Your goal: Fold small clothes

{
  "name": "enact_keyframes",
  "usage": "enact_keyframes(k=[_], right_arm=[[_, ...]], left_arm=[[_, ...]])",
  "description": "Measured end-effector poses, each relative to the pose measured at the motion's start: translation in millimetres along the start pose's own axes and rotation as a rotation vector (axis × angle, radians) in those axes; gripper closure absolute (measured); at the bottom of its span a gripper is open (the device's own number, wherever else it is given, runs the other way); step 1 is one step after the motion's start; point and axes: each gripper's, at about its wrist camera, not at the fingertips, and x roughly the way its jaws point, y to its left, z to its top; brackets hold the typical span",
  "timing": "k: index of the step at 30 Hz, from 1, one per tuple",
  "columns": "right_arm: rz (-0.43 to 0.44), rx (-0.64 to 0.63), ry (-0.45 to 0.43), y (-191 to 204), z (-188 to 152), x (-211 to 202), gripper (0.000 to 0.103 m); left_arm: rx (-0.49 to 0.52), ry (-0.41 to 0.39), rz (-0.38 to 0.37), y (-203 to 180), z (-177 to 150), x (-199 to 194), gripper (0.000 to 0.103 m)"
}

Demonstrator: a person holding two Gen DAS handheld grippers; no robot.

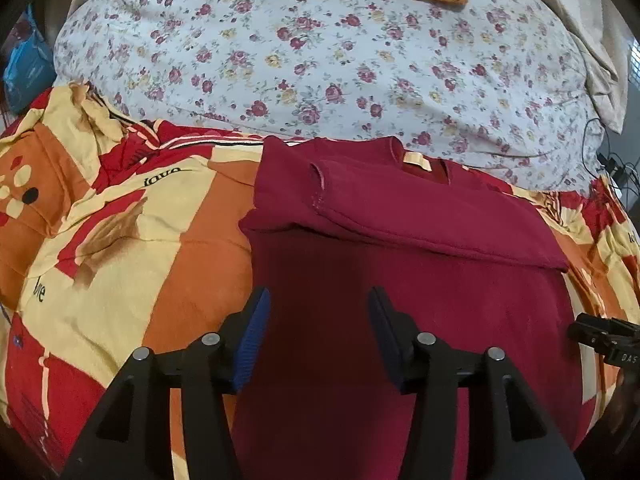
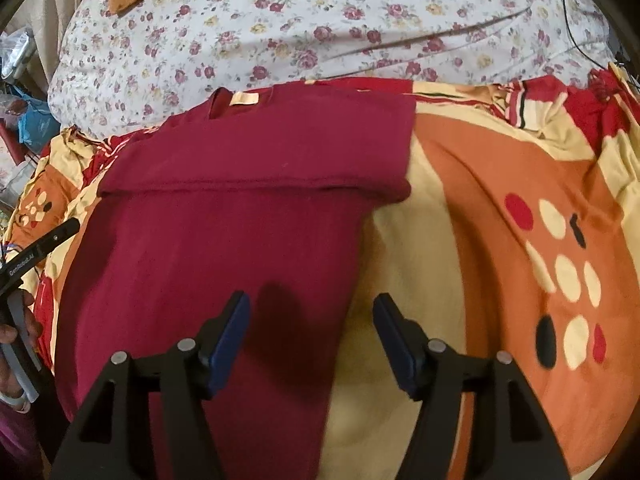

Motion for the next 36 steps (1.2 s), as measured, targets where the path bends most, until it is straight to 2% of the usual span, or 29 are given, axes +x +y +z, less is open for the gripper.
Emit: enact_keyframes(k=[8, 22, 26, 30, 36], right_arm=[[0.007, -0.036, -0.015, 11, -19, -16, 0.027], [0.023, -0.031, 0.032, 13, -51, -22, 0.027], [0.060, -0.036, 0.058, 20, -51, -32, 0.027], [0.118, -0.035, 0.060, 27, -51, -48, 0.024], [0.117, -0.077, 0.068, 32, -71, -59, 0.022]], left_arm=[[0.024, 0.023, -0.026, -3, -18, -9, 0.059], [0.024, 0.027, 0.015, 10, -42, -35, 0.059], [0.012, 0.047, -0.009, 16, -40, -47, 0.059], [0.027, 0.022, -0.005, 20, -38, -71, 0.059], [-0.005, 0.059, -0.050, 40, -54, -88, 0.059]])
